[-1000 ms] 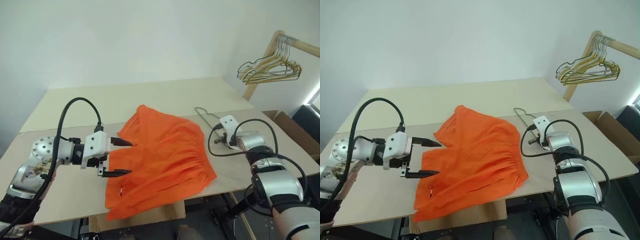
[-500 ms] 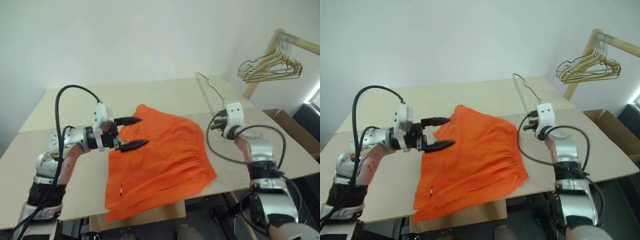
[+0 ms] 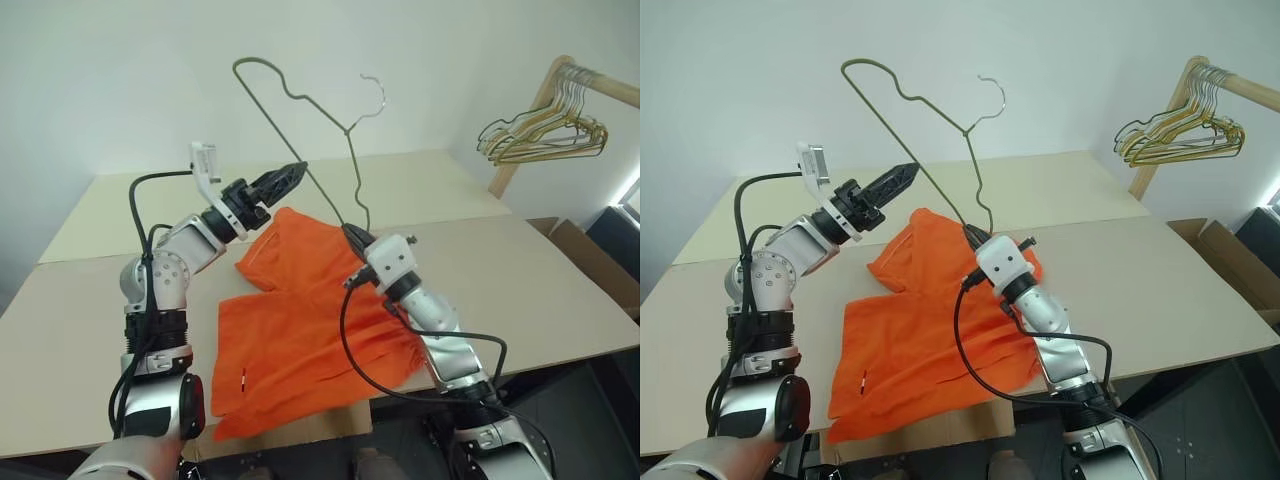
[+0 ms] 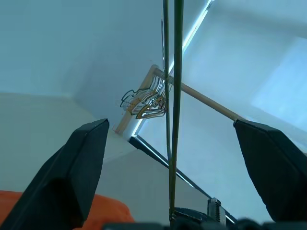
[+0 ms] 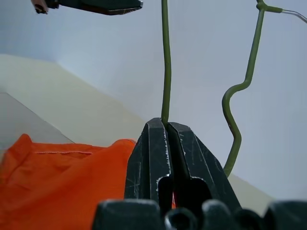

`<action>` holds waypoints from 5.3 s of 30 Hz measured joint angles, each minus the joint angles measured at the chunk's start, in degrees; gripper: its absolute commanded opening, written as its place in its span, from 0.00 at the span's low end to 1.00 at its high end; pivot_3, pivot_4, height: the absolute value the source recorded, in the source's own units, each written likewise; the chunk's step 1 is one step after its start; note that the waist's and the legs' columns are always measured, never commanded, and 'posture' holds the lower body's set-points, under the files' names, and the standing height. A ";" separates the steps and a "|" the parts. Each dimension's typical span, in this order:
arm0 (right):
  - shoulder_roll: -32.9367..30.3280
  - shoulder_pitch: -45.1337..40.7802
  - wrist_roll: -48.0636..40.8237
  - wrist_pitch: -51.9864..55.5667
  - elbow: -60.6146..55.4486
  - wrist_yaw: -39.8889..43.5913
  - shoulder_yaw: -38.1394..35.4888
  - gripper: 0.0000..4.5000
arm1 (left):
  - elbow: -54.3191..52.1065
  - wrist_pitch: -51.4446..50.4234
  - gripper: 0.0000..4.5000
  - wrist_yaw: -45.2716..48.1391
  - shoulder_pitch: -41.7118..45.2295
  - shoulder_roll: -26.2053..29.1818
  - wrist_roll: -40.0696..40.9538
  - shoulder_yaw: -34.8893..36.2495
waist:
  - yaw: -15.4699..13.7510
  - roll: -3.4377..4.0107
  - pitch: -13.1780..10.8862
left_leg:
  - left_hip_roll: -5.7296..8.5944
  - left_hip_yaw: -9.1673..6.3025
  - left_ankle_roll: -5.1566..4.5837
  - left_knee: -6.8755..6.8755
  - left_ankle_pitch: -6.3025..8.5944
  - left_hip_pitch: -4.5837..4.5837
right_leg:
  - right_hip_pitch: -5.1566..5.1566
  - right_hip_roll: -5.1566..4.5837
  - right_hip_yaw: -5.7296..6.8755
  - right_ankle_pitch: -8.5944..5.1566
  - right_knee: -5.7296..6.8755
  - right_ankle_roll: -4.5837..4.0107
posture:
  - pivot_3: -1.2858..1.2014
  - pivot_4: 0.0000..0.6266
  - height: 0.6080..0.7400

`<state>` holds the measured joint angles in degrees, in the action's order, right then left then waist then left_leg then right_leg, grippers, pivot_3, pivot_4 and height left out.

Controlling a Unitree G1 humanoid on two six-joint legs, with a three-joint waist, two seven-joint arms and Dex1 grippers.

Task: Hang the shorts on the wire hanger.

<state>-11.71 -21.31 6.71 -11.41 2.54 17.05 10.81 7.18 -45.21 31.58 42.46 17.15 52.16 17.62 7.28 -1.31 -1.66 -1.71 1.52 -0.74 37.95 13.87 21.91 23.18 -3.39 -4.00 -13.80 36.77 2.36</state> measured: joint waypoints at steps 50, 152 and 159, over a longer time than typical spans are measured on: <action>-26.37 -8.11 -53.11 63.59 -5.44 52.92 -11.48 0.87 | 0.21 2.77 0.00 39.16 -0.21 11.44 4.29 -3.29 | -0.01 0.04 -0.06 | -0.13 0.21 0.00 -0.01 -0.01 -0.06 | -0.09 0.30 0.12 -0.25 -0.10 0.29 | 0.48 0.00 1.00; -59.81 18.13 -48.46 84.54 10.16 64.13 -6.77 0.00 | -0.21 46.29 0.99 46.10 -16.31 26.36 -42.93 -28.54 | 1.31 0.29 0.03 | -0.08 0.49 -0.09 0.01 0.05 0.06 | -0.12 0.12 -0.02 -0.18 -0.56 0.53 | 0.47 0.00 1.00; -59.64 17.05 -47.11 81.69 10.89 66.66 -4.63 0.00 | -1.74 46.29 0.99 45.27 -17.37 26.41 -43.02 -28.41 | 0.87 0.34 0.06 | -0.07 0.50 -0.09 0.03 0.05 0.04 | -0.13 0.12 -0.02 -0.18 -0.54 0.53 | 0.47 0.00 1.00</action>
<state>-71.35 -4.27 -40.40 70.28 13.43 83.71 6.18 5.44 1.08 76.86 25.10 43.56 9.14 -10.78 8.15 -0.97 -1.60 -1.78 2.02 -0.83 37.98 13.92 21.95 23.04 -3.28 -4.02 -13.98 36.23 2.89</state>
